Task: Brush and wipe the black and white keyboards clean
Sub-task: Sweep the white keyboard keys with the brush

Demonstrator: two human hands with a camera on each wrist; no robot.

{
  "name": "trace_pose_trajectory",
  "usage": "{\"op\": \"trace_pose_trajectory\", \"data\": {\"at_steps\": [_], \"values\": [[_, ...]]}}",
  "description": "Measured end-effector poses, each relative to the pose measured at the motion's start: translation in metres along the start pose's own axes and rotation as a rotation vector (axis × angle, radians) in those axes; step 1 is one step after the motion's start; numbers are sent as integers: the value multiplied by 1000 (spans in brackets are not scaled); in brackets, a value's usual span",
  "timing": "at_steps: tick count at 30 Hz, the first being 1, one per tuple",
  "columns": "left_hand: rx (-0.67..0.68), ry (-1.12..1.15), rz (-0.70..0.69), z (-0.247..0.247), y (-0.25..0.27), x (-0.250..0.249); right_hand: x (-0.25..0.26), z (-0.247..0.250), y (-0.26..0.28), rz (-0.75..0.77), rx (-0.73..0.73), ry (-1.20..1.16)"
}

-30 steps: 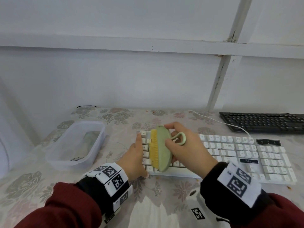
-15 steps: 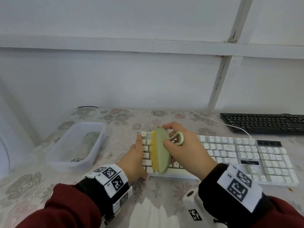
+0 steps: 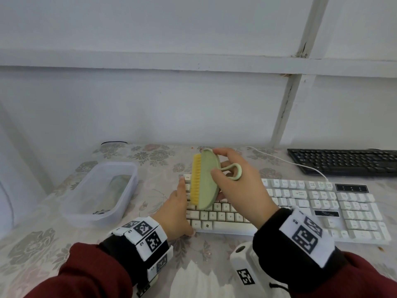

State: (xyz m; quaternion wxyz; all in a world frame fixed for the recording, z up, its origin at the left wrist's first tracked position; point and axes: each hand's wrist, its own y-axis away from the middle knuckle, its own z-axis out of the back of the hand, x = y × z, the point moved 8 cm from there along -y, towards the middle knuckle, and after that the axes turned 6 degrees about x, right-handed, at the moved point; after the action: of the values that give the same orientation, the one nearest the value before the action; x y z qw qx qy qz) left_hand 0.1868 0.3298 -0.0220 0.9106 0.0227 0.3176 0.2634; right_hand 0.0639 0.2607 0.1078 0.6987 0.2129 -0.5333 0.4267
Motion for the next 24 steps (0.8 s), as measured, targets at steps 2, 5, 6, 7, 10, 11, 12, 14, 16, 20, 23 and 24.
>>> {"op": "trace_pose_trajectory", "data": {"at_steps": [2,5,6,7,10,11,12,14,16,20,23,24], "values": [[-3,2,-2,0,1,-1,-2,-3,-1,3,-11,38],[-4,-7,-2,0,0,-1,-9,-14,4,-16,39,92],[-9,-7,-16,0,-1,-2,-12,-19,7,-18,70,123],[-13,-3,-35,0,-2,-1,-14,-23,10,-21,106,154],[-19,29,-70,-1,-6,3,-16,-24,14,-46,196,207],[-16,32,-68,-1,-6,4,-16,-21,15,-64,224,212],[-11,31,-59,-1,-6,5,-15,-18,15,-86,257,214],[-4,31,-40,-2,-5,6,-13,-11,16,-128,317,192],[-1,29,-27,-2,-4,5,-7,0,16,-140,312,125],[6,29,-16,-1,-2,2,15,33,9,-32,94,173],[14,23,-7,-1,0,0,32,44,6,72,13,375],[14,25,-11,-1,0,-1,34,45,7,77,4,428]]}}
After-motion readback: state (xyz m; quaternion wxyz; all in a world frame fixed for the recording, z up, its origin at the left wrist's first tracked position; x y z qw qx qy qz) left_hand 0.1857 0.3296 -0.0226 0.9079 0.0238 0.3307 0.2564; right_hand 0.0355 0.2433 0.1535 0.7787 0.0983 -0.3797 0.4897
